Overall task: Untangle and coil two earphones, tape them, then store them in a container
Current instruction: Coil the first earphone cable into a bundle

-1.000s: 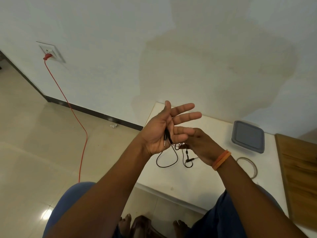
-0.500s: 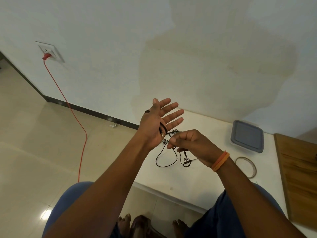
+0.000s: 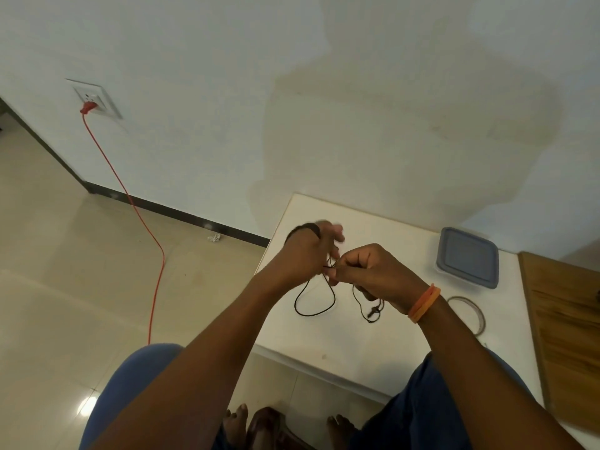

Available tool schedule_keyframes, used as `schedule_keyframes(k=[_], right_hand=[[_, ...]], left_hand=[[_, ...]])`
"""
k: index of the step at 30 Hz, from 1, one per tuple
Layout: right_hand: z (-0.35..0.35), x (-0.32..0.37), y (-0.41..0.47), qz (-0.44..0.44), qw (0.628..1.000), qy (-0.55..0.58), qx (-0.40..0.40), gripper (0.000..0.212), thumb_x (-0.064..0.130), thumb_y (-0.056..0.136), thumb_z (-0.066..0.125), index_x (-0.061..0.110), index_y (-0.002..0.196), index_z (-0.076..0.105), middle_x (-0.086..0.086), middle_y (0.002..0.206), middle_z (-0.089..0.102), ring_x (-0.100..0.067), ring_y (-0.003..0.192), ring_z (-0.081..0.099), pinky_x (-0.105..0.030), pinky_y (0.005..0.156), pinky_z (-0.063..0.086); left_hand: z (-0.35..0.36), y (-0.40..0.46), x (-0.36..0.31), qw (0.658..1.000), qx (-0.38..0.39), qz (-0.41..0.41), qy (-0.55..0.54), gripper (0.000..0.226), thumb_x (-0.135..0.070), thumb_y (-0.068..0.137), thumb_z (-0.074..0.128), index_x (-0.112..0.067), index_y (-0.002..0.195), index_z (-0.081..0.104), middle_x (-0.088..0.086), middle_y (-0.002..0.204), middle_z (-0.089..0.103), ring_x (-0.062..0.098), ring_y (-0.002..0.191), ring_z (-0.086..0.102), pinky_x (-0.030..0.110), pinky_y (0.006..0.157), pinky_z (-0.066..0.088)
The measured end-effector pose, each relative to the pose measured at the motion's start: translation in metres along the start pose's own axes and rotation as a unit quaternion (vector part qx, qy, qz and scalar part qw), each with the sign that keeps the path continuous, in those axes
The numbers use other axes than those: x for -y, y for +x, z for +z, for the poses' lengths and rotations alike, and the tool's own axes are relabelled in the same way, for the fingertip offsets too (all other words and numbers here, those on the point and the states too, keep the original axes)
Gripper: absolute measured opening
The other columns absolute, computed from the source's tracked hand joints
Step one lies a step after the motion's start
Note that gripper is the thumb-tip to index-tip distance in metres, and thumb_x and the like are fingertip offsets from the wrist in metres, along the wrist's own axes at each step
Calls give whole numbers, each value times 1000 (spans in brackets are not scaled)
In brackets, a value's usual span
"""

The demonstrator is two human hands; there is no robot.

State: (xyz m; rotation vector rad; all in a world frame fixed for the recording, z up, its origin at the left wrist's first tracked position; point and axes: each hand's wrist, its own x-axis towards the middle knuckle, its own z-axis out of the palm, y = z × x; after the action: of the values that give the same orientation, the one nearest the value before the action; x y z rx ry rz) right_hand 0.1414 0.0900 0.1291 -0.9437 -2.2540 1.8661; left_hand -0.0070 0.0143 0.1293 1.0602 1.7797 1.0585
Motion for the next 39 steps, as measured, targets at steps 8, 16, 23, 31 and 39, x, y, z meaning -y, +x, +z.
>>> schedule_keyframes(k=[8,16,23,31,39], right_hand=[[-3,-3,0,-16,998,51,-41,11,15,84,72,17,95,72,-5,64,66,-14,46,41,-21,40,32],[-4,-1,0,-93,994,30,-51,8,16,91,66,16,88,74,-8,77,72,-11,56,56,-27,46,48],[-2,1,0,-95,994,38,-41,17,16,96,58,13,89,72,-5,77,68,-12,60,57,-26,50,49],[-6,1,1,-117,977,-38,-175,27,19,101,49,16,80,65,23,61,59,4,55,49,-7,51,37],[-4,3,-1,-144,973,-65,-168,37,27,99,53,14,65,60,10,59,62,-1,54,52,-10,57,40]], left_hand=[[1,2,0,997,-9,11,74,26,-23,104,44,-12,87,61,0,69,57,14,60,51,28,59,43],[5,5,10,998,-18,-17,-64,25,-28,103,46,-18,86,61,-13,52,54,0,40,43,17,42,36],[11,8,12,998,-62,-23,8,28,-29,105,42,-17,84,57,-6,62,56,7,56,52,23,55,41],[17,0,11,997,24,-67,-14,65,-71,92,23,-18,81,59,-3,58,48,10,47,41,23,48,35],[10,-7,12,961,239,-137,35,69,-79,81,41,-12,95,48,5,79,42,7,41,34,18,40,32]])
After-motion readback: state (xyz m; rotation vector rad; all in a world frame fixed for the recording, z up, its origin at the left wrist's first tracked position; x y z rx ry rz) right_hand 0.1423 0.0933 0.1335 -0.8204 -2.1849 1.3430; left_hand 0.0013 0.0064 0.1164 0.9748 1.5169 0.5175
